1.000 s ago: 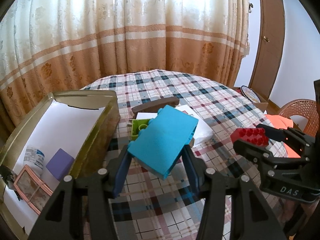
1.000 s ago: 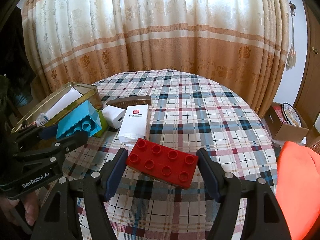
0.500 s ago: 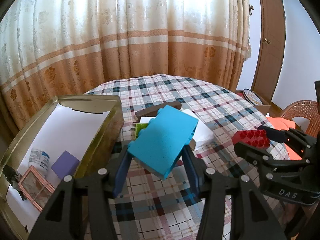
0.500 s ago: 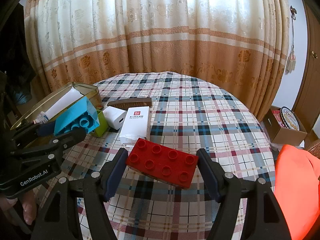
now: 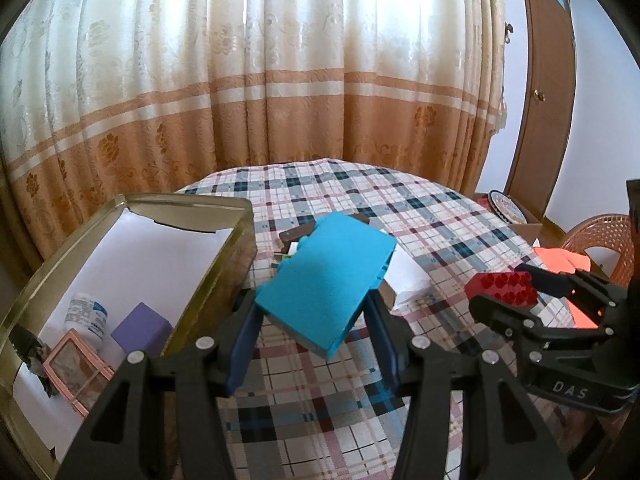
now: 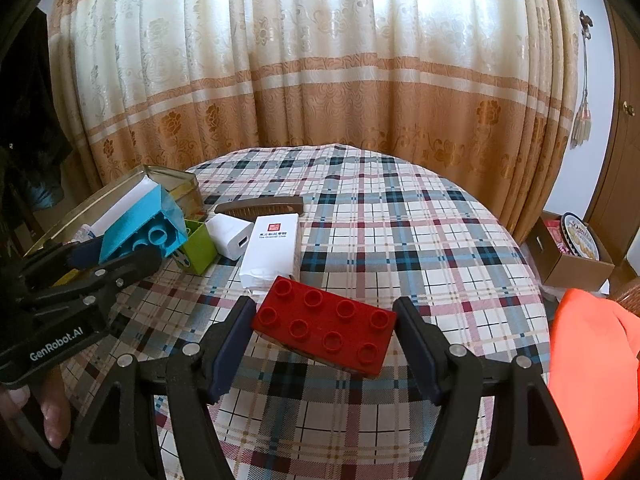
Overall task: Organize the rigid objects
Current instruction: 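Lift the red brick with right gripper while left gripper lifts the blue brick, then carry the red brick with right gripper while left gripper carries the blue brick over the tray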
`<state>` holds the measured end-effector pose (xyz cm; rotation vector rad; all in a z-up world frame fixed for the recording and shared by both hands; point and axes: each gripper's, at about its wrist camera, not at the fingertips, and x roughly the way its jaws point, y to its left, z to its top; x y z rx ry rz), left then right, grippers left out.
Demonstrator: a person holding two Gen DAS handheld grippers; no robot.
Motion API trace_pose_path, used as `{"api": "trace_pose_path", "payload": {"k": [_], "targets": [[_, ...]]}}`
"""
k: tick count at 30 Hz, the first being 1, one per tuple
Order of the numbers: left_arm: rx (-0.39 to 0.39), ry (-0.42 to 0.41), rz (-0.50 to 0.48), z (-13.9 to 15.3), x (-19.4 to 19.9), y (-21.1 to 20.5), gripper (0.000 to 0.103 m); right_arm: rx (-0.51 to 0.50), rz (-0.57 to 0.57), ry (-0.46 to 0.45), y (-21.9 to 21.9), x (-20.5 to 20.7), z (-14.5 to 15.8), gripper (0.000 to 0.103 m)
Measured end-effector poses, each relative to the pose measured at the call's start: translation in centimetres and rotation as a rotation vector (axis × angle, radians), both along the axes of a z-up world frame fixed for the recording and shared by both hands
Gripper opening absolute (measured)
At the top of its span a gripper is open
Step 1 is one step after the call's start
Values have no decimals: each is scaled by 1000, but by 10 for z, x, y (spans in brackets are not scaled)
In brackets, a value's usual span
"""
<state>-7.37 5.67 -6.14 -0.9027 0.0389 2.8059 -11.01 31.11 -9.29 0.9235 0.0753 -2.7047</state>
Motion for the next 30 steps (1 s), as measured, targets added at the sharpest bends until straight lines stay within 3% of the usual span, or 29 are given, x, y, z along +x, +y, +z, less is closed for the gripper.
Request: {"api": "trace_pose_path", "payload": {"k": [14,30], "targets": [[19,18,7,12,6,-13,52,14,46,21,-14,-8,26,73],[11,-5,154,29,-8,-69,52,28,205,21,-82,-37,45,72]]}}
